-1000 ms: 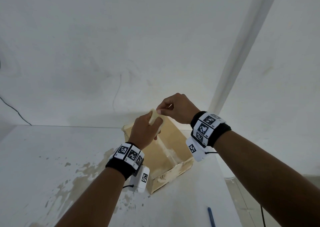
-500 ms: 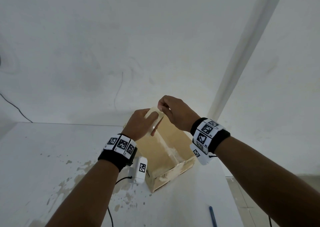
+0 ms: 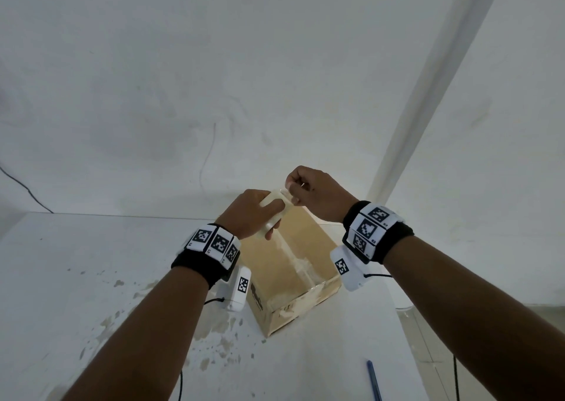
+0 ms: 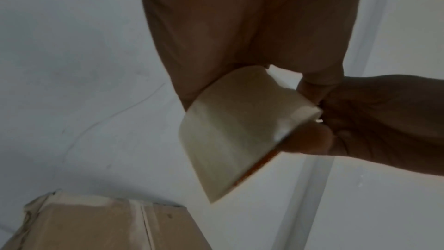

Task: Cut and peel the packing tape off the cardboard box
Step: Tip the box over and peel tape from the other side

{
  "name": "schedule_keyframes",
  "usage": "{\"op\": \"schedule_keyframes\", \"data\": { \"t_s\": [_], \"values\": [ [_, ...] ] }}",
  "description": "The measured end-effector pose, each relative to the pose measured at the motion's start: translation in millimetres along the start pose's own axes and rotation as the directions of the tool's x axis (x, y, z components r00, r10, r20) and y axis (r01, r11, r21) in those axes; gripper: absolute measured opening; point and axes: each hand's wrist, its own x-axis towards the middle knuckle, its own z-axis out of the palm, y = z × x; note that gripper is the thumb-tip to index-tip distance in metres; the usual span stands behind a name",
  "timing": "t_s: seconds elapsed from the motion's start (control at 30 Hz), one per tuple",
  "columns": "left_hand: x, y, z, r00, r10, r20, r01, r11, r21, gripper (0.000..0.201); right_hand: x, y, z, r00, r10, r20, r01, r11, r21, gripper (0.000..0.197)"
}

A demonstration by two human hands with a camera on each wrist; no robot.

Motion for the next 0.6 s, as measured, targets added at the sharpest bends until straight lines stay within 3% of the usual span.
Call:
{"op": "schedule_keyframes", "data": {
  "t_s": [0.2,0.33,0.6],
  "values": [
    [-1,-6,-1,0.997,0.044,0.064,-0.035,0.992,-0.124,0.037,-2,16,-2,0.989,0.029,-0.142,-0.019,0.997,0.076,0.021],
    [1,-13,9,1.0,0.014,-0.008,-0.014,0.999,-0.037,0.043,-5,20,7,0.975,0.012,-0.221,0.008,0.996,0.09,0.018],
    [4,-23,20,0.994,-0.022,-0.107,0.034,0.994,0.107,0.046,-6,19,12,0.98,-0.018,-0.196,0.026,0.999,0.036,0.017]
  ]
}}
